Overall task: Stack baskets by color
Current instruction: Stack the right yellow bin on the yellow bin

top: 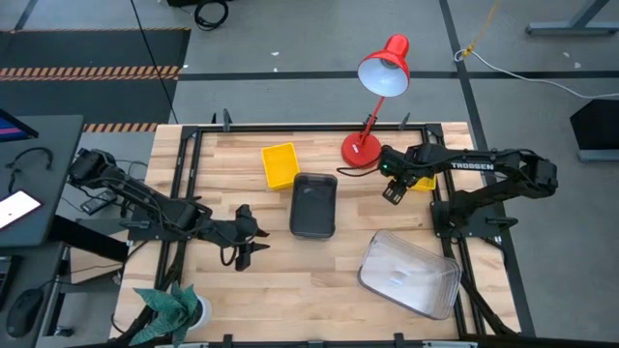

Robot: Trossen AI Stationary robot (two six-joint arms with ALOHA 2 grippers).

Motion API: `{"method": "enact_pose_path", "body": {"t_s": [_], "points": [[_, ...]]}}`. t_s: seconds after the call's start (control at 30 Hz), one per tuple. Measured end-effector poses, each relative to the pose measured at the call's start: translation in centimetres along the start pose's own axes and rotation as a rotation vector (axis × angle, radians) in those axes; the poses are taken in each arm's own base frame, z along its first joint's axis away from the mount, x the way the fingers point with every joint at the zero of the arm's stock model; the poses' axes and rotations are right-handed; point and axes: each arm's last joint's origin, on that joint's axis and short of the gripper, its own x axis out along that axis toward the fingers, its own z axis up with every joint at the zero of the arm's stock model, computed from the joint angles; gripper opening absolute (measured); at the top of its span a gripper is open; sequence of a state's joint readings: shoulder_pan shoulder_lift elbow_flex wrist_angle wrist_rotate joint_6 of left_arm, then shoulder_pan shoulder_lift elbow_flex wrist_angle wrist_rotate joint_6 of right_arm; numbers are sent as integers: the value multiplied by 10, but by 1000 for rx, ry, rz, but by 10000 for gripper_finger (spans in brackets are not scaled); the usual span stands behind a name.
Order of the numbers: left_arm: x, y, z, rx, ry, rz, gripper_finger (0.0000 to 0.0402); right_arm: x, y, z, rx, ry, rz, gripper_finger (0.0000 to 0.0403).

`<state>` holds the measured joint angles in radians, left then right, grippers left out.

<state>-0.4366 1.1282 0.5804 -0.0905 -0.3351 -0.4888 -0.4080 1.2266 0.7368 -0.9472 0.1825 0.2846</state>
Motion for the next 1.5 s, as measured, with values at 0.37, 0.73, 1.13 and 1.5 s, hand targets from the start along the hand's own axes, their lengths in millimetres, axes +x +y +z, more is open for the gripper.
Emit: {"method": "enact_pose_path", "body": {"t_s": [0.37, 0.73, 1.13, 1.5], "points": [[0, 0, -2, -1, 23, -16, 160, 0, -1, -5, -24, 55, 7, 158], [0, 0, -1, 7, 24, -18, 160, 6, -1, -10, -15, 93, 16, 158], [0, 0, -2, 7, 29, -27, 160, 17, 1, -6, -23, 161, -43, 113], [0, 0, -1, 7, 28, -27, 160, -2, 5, 1, -161, 156, -68, 119]]}}
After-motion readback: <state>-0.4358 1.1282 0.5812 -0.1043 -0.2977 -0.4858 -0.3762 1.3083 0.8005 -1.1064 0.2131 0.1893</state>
